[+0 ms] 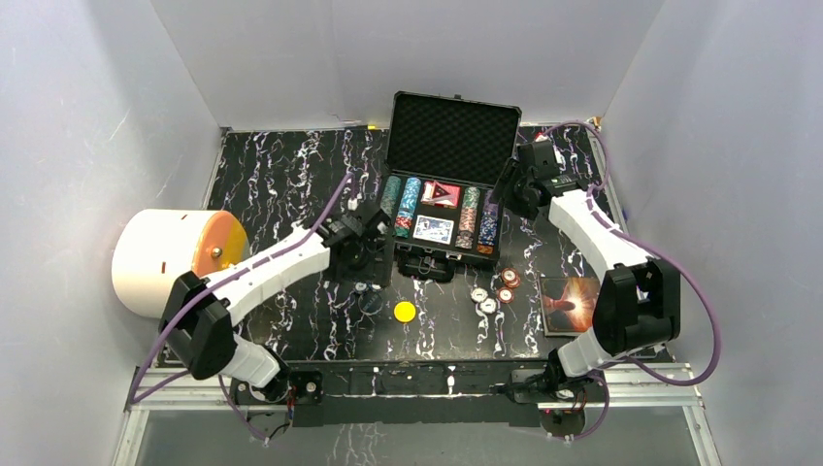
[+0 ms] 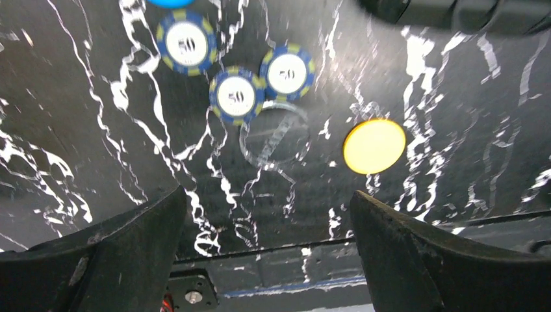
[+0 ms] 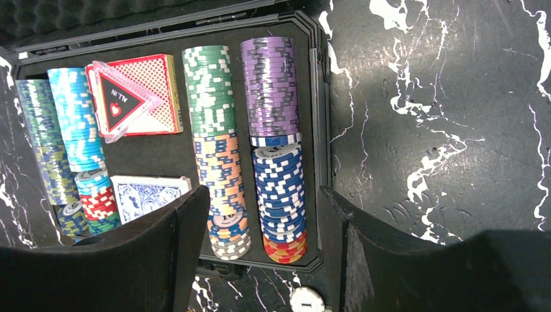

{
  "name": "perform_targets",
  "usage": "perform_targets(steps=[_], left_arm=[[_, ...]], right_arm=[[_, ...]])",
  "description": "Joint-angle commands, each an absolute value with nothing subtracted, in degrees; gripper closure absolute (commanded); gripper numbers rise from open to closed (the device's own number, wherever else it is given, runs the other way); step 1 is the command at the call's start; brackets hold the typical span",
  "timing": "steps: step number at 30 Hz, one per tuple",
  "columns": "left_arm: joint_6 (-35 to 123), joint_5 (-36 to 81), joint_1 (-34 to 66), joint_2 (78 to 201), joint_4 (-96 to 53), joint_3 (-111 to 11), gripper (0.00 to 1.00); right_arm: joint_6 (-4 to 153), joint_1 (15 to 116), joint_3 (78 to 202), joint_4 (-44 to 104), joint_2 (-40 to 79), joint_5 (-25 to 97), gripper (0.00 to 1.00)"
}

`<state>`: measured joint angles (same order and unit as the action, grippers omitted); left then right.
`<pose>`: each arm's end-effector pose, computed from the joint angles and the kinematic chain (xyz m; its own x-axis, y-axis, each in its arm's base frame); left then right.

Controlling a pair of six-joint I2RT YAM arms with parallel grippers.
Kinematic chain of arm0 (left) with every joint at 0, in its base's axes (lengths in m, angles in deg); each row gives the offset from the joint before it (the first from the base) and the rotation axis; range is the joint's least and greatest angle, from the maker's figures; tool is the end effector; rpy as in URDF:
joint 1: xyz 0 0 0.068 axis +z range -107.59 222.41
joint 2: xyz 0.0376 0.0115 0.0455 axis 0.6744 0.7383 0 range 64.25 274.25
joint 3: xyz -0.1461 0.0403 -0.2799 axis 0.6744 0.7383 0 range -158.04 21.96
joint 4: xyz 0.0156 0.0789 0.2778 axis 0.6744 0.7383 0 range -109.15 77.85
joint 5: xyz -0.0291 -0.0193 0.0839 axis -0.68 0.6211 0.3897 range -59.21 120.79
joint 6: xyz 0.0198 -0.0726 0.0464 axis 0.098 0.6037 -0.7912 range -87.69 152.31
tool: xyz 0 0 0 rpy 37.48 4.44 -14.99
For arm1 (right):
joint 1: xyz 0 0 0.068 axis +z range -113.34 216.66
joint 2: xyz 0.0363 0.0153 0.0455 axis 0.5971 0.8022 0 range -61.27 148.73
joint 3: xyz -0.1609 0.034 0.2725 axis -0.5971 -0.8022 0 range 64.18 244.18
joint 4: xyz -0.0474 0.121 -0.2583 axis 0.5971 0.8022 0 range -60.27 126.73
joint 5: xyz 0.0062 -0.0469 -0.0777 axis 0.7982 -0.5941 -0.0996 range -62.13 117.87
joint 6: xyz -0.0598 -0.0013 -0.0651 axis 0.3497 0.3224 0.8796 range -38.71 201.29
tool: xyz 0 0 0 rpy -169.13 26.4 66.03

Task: Pack up texas hold em set

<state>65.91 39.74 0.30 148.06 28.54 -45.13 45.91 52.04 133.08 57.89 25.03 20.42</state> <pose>0.2546 -0.2137 0.2642 -0.8962 0.0732 -0.4376 0.1399 0.9826 -0.1222 0.3750 0.0926 0.2904 -0.6629 0.4130 -0.6245 0.2555 0.9088 0.3299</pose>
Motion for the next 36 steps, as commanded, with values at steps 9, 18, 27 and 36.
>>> perform_targets(steps=[9,18,27,36], left_arm=[[67.49,42.04,-6.80,145.65,14.71,-27.80,0.11],[64.68,41.87,-6.85,152.42,6.86,-27.16,0.19],[66.66,45.45,-6.85,156.16,8.01,-26.98,0.35],[66.57,47.44,-6.88,154.51,11.63,-28.78,0.56]], right_arm=[[45.98,51.77,135.72,56.17,26.20,21.54,0.30],[46.21,51.76,135.02,55.77,25.49,21.25,0.30],[46.76,51.77,133.98,55.32,23.89,20.40,0.30],[47.29,51.77,133.00,54.80,21.66,18.61,0.31]])
